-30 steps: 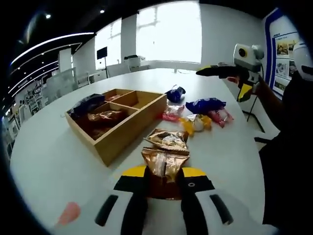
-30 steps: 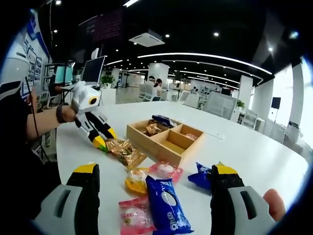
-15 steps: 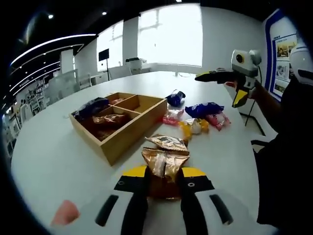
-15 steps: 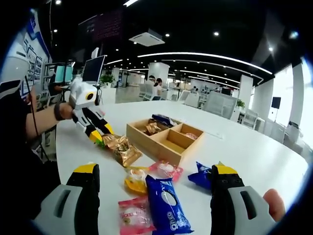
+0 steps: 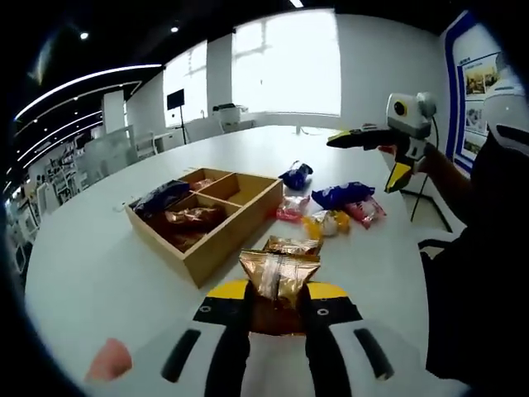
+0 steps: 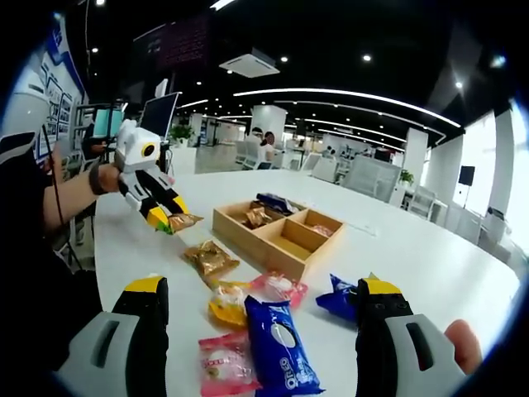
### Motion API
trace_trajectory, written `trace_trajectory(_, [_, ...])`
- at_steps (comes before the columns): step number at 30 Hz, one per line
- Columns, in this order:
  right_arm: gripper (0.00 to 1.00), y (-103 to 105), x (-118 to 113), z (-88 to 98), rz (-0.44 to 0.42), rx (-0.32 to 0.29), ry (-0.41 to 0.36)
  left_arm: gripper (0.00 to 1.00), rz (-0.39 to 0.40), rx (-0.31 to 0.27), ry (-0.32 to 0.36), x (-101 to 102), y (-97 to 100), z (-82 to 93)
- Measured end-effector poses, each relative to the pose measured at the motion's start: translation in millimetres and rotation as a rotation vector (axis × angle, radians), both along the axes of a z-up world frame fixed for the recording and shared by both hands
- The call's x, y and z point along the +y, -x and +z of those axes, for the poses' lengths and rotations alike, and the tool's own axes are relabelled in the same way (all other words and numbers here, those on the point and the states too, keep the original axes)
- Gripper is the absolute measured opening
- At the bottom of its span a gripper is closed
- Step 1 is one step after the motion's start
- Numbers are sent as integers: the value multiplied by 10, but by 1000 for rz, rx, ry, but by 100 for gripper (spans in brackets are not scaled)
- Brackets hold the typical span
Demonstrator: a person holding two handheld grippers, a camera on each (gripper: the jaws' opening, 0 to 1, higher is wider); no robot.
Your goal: Pick up the scattered marshmallows, QQ candies, Oreo cookies, and mixed nuts on the table and sort them into separate containers
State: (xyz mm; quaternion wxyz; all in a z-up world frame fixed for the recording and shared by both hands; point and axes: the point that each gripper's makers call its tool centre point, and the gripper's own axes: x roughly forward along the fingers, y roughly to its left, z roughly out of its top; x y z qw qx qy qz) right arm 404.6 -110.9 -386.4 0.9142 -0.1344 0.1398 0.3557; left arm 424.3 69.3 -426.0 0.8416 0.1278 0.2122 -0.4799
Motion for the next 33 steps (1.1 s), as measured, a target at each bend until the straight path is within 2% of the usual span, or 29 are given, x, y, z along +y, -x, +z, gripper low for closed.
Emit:
trace_trajectory(10, [90,-16,-11,-2,-4,-2,-1,28,-8,-43,-40,-11,98,72])
trace_trajectory(33, [90,11,-36,-47,-5,4,-1,27,-9,-67,-66,-19,285,154])
